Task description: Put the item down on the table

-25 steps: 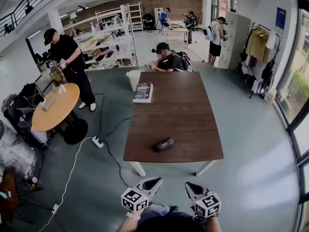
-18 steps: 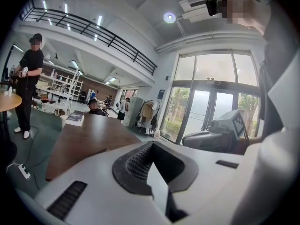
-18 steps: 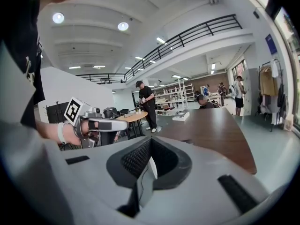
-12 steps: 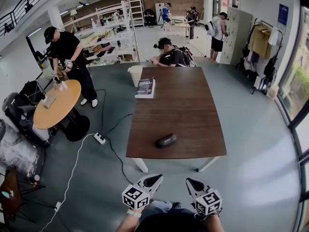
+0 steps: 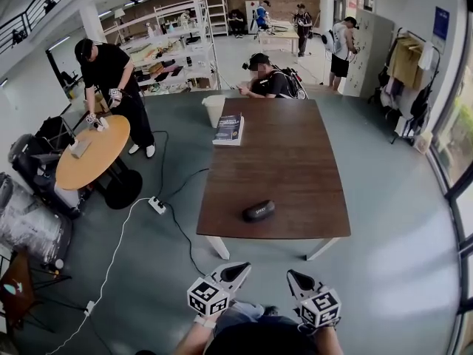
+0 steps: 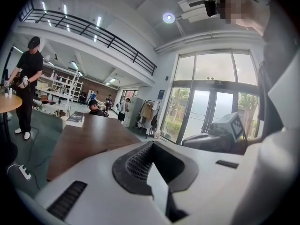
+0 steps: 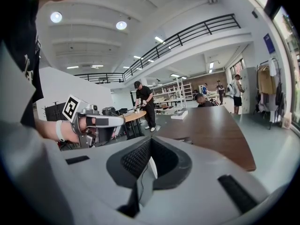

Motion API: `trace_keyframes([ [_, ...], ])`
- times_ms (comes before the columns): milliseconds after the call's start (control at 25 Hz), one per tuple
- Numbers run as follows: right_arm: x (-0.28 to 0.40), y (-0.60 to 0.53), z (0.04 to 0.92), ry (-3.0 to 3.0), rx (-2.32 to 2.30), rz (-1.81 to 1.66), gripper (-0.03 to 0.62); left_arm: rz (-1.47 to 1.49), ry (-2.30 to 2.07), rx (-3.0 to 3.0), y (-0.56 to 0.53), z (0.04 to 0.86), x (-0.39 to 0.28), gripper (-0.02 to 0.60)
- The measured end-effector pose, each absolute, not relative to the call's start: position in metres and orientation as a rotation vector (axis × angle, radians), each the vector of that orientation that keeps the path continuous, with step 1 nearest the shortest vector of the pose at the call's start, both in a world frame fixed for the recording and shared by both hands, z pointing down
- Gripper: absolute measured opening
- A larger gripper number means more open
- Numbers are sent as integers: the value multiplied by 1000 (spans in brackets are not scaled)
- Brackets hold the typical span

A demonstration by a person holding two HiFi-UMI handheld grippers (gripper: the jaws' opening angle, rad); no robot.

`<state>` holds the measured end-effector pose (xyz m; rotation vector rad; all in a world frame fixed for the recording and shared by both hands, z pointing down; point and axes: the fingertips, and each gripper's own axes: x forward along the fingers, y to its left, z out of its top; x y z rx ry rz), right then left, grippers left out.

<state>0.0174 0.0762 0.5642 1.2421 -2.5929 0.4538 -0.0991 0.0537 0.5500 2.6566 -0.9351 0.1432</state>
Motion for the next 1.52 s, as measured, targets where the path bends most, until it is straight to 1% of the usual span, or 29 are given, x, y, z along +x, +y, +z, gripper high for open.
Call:
trace_keyframes([
  [720,40,90,563,-2608,1290,500,-12,146,-858,2662,76,552,-71,6],
  [1520,45,101,571,-2619,1227,516,-12,172,-842,2647,99,557,-51,6],
])
